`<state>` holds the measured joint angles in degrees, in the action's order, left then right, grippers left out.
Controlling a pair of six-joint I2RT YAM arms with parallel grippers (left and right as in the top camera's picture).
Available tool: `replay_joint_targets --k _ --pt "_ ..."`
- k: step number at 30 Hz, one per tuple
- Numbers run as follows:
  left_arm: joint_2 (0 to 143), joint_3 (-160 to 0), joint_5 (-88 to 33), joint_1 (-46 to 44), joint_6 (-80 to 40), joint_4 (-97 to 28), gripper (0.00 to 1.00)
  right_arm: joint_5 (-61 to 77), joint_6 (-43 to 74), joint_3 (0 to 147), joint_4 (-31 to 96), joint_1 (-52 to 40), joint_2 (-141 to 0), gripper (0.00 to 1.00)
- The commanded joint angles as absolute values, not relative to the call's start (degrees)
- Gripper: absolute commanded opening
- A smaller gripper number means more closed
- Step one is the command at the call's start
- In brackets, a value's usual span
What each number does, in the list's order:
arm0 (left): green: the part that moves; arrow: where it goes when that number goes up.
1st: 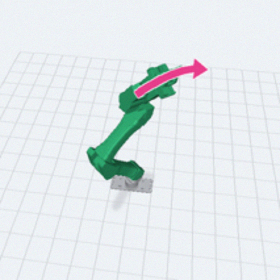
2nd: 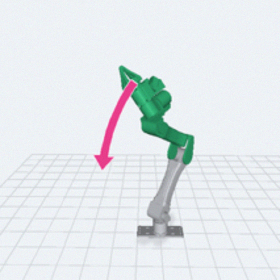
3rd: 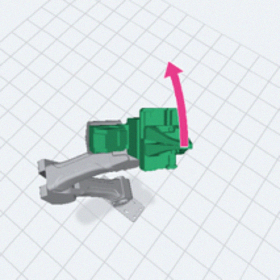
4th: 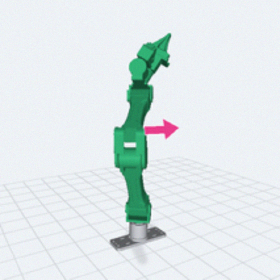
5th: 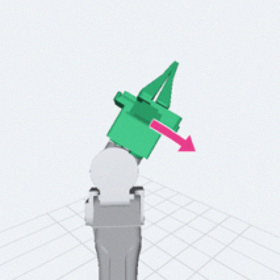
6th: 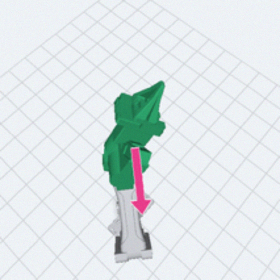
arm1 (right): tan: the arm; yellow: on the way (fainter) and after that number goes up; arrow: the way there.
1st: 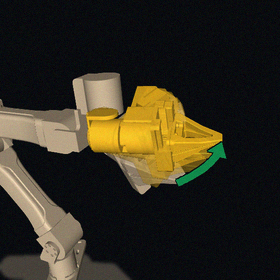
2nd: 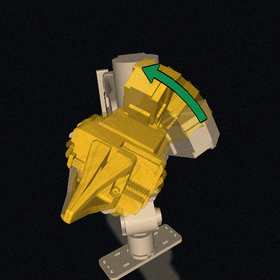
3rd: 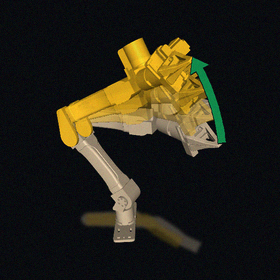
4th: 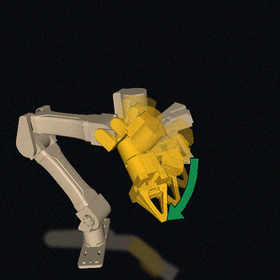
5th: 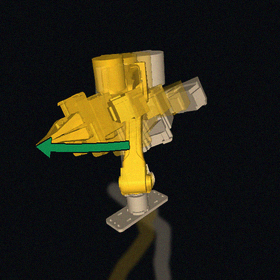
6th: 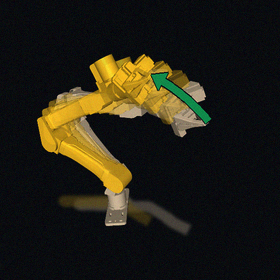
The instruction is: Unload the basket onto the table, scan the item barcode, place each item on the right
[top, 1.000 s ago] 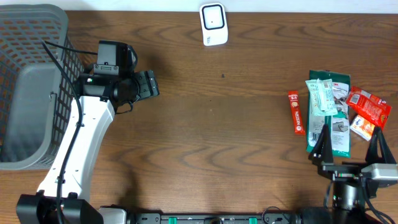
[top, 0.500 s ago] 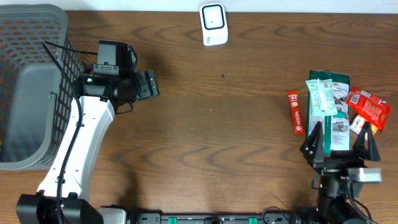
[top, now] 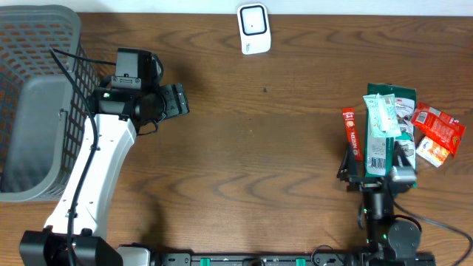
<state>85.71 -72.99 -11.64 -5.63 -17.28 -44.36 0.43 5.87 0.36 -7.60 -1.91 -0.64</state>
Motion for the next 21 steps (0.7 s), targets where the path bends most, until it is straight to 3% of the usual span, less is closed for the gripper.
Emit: replay_joint_targets --k 1,5,21 --pt "85.56 -73.3 -11.05 -5.32 -16.51 -44.34 0.84 0.93 4.73 0.3 -2.26 -3.11 -0.27 0.99" --pt "85.56 -73.3 -11.05 -5.32 -16.51 -44.34 0.84 0.95 3.36 0.3 4.43 -3.11 -0.27 0.99" --pt "85.56 -73.3 -11.05 -5.32 -16.51 -44.34 0.84 1.39 0.58 0.3 4.25 -3.09 -0.3 0.99"
